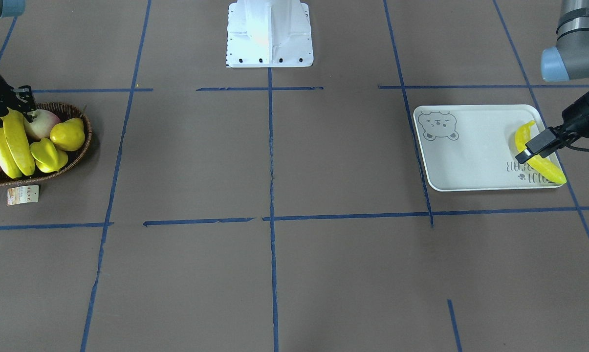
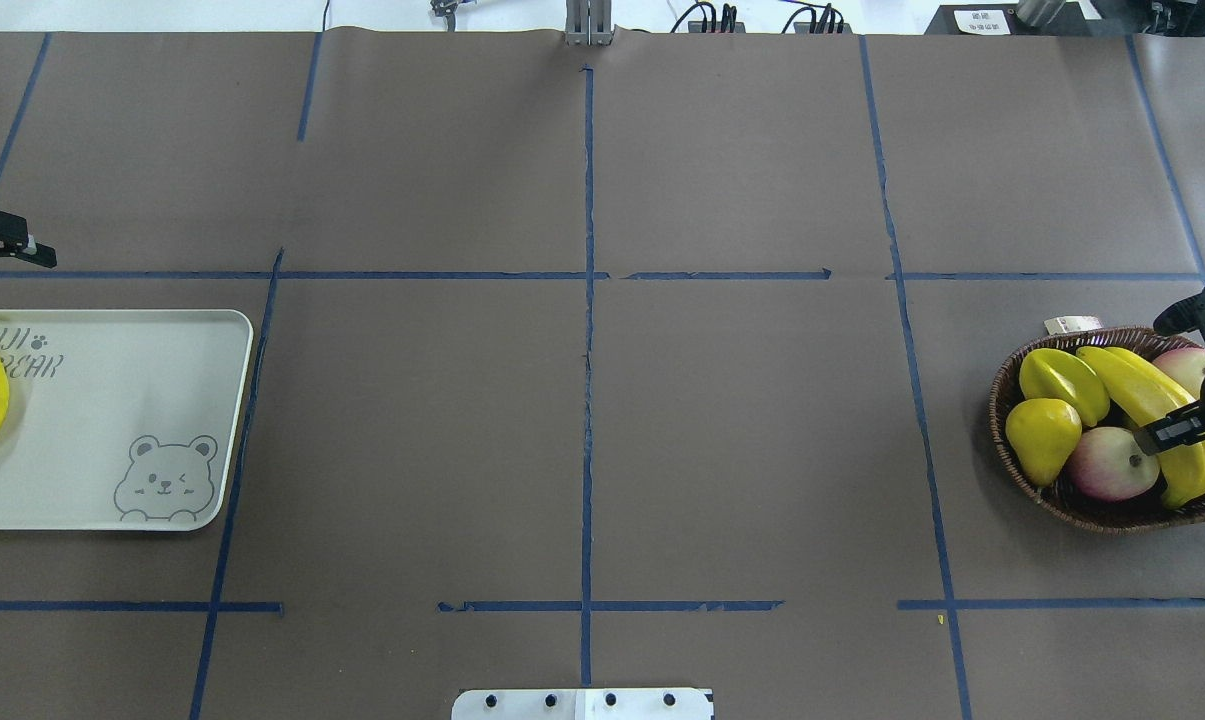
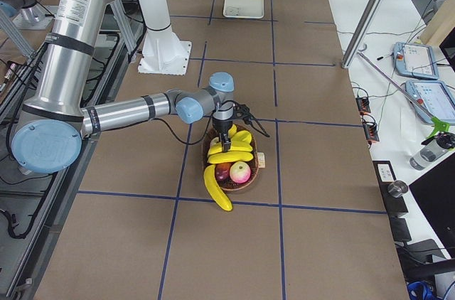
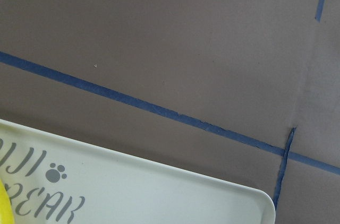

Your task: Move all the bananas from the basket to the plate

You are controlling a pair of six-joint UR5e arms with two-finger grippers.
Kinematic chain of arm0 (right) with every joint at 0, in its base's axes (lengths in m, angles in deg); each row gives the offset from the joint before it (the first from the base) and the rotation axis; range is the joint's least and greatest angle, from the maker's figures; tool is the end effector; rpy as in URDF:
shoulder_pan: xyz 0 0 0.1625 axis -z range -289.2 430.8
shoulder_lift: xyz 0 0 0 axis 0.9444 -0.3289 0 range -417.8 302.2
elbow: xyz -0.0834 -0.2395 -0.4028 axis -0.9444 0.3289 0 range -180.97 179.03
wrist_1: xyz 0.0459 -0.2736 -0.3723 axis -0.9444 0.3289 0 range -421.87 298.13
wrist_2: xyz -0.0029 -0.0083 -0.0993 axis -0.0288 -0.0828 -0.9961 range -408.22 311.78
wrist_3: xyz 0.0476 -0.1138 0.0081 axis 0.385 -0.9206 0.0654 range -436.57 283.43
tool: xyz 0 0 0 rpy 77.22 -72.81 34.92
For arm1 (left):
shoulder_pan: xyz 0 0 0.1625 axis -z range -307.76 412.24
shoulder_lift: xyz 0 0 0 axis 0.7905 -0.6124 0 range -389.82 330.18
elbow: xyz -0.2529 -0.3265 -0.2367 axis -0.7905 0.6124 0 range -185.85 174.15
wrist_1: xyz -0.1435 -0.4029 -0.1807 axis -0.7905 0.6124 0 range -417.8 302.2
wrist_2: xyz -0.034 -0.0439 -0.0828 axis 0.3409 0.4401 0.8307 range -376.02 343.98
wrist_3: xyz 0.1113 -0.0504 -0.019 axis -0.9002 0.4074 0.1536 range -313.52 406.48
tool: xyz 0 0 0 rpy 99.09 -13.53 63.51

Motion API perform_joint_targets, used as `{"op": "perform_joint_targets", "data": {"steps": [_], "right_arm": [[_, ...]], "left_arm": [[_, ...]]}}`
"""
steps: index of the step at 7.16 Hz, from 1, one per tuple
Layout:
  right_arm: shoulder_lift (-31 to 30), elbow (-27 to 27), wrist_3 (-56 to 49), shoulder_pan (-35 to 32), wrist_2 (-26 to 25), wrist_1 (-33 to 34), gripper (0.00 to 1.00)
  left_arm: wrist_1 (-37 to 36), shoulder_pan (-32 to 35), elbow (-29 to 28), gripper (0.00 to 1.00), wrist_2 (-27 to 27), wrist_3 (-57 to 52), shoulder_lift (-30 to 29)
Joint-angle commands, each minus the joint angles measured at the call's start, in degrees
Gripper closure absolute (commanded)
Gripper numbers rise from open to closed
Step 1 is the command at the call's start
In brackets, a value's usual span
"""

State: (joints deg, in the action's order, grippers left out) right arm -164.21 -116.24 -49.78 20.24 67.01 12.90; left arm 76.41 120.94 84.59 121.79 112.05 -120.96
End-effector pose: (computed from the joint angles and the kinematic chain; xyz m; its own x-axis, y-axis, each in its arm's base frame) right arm -0.2183 -0.3923 0.6120 0.7863 -0.3153 0.5313 0.2526 0.9489 0.1892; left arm 0.1729 -0.5585 0.6126 0.4095 -0.2860 -0.8663 0.2894 0.9413 -0.1739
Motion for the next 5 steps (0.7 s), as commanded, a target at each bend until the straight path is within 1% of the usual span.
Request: {"op": "perform_joint_targets", "data": {"steps": [1, 2, 3, 4, 5], "right_arm": [[-0.03, -0.04, -0.16, -0.06, 0.09, 0.03, 0.93], [0.06, -0.65, -0.24, -0.24, 0.44, 0.03, 0.97], [-0.20, -2.05, -0.33, -1.63, 0.79, 0.21, 0.99], [-0.47, -4.41, -0.33, -4.08, 2.27, 1.86, 1.00], [0.14, -9.31, -0.51, -6.80, 4.37, 8.14, 1.00]], "left_arm": [[0.00, -0.06, 0.00, 0.00, 0.00, 0.00, 0.01], [0.00, -0.06, 0.00, 0.00, 0.00, 0.09, -0.08], [0.00, -0.15, -0.08, 0.00, 0.00, 0.09, -0.08], [0.00, -0.15, 0.00, 0.00, 0.00, 0.18, -0.08], [0.00, -0.50, 0.00, 0.00, 0.00, 0.18, -0.08]]}}
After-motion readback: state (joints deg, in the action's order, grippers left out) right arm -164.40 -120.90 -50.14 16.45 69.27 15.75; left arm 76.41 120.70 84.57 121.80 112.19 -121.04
